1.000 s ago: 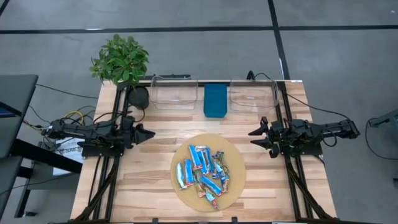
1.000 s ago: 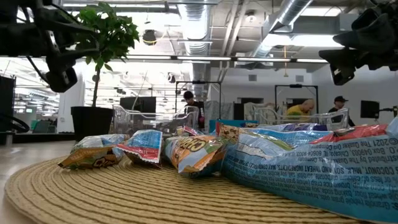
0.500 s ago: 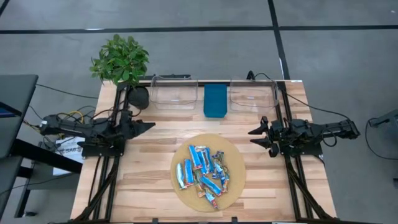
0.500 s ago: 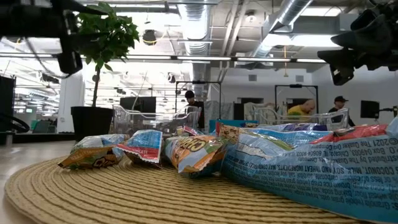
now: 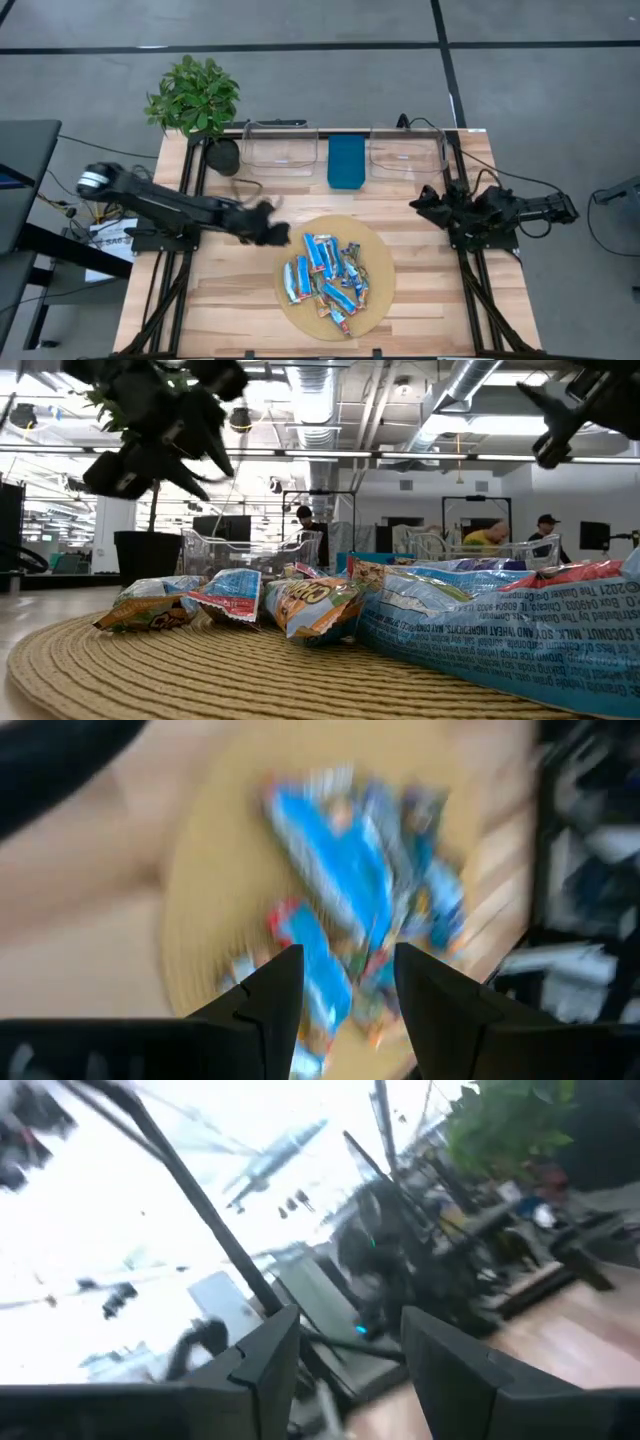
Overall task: Pick and place Granola Bars by type
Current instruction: Put the yellow granola bar into the left transparent bin
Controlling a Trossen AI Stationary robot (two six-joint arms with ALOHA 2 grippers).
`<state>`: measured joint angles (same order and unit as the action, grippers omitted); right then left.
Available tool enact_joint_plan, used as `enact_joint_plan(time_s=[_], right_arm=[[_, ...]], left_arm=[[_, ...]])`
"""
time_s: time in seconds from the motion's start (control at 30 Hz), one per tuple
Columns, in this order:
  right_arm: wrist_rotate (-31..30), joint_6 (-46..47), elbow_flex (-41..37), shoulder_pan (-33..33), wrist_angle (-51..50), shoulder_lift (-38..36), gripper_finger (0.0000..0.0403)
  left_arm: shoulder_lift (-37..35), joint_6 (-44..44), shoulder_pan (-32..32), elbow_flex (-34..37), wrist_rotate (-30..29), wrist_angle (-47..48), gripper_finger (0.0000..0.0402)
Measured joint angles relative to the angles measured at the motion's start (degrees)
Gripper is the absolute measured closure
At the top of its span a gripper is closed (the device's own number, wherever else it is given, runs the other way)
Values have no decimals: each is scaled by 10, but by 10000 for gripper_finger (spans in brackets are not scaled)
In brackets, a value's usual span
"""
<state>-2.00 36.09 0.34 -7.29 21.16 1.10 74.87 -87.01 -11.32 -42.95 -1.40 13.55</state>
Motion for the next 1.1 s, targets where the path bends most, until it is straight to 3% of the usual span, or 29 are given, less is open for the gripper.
enact_joint_plan(time_s=[0.2, 0.37, 0.53, 0.97, 1.1], right_arm=[[1, 39, 0, 0, 28, 0, 234], [3, 60, 0, -1, 14, 0, 234], [4, 60, 0, -1, -5, 0, 234], [4, 60, 0, -1, -12, 0, 234], [4, 60, 0, -1, -13, 0, 234]], left_arm=[[157, -24, -41, -99, 58, 29, 251], [215, -59, -76, -168, 23, 139, 251], [226, -131, -104, -191, -18, 227, 251], [275, -142, -106, -191, -8, 178, 251], [301, -132, -103, -191, 21, 148, 251]])
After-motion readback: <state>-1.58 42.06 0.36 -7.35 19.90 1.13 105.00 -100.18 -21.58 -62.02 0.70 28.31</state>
